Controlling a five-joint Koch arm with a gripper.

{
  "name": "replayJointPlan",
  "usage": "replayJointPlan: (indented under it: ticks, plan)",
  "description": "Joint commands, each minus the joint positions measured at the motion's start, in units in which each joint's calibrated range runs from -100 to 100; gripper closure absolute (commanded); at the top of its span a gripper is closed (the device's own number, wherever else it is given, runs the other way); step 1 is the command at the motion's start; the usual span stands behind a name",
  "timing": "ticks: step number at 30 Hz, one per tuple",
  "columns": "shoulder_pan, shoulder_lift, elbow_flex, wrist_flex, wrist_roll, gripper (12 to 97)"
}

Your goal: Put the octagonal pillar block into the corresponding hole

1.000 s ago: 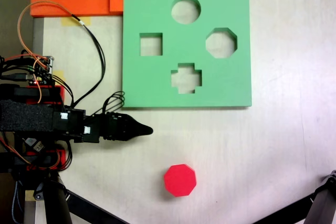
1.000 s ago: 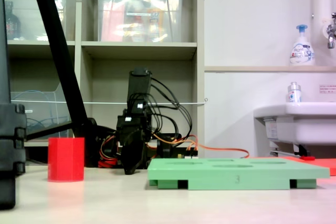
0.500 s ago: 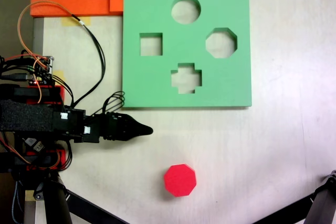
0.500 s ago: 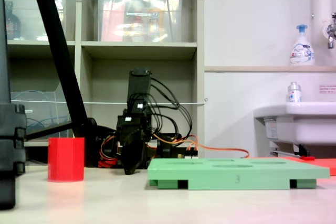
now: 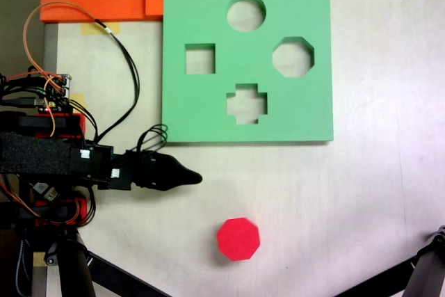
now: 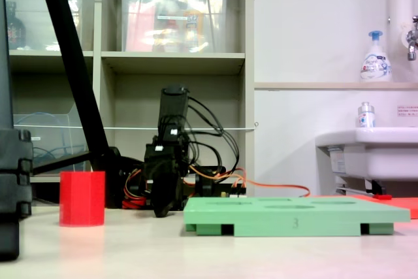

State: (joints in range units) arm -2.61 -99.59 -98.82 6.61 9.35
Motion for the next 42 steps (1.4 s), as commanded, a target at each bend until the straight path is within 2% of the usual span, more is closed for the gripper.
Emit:
replayJointPlan:
  ticks: [1,4,7,11,13,16,21,25,27,29,33,35,42]
  plan:
    - [-2.9,-0.4,-1.2,-5.8,11.9,57.9]
    - [-5.3,-0.4,-1.2,-6.2,14.8,58.3]
    - [-4.7,-0.4,-1.2,-3.7,16.0,59.6]
    - [-5.1,-0.4,-1.2,-6.7,25.9,62.6]
    - [-6.1,-0.4,2.3,-16.0,30.0,66.1]
    - [-6.2,-0.4,16.0,-41.1,35.0,67.0]
    - [-6.3,-0.4,33.6,-61.4,36.3,66.9]
    - [-6.3,-0.4,47.8,-71.0,35.8,50.6]
    - [-6.3,-0.4,56.9,-77.9,35.8,49.9]
    - [-6.3,7.0,64.8,-82.4,35.7,45.6]
    - [-6.3,25.0,80.9,-90.5,34.5,31.0]
    - [-6.3,31.0,85.8,-91.0,34.1,28.6]
    - [-6.5,51.8,98.6,-91.2,32.4,28.6]
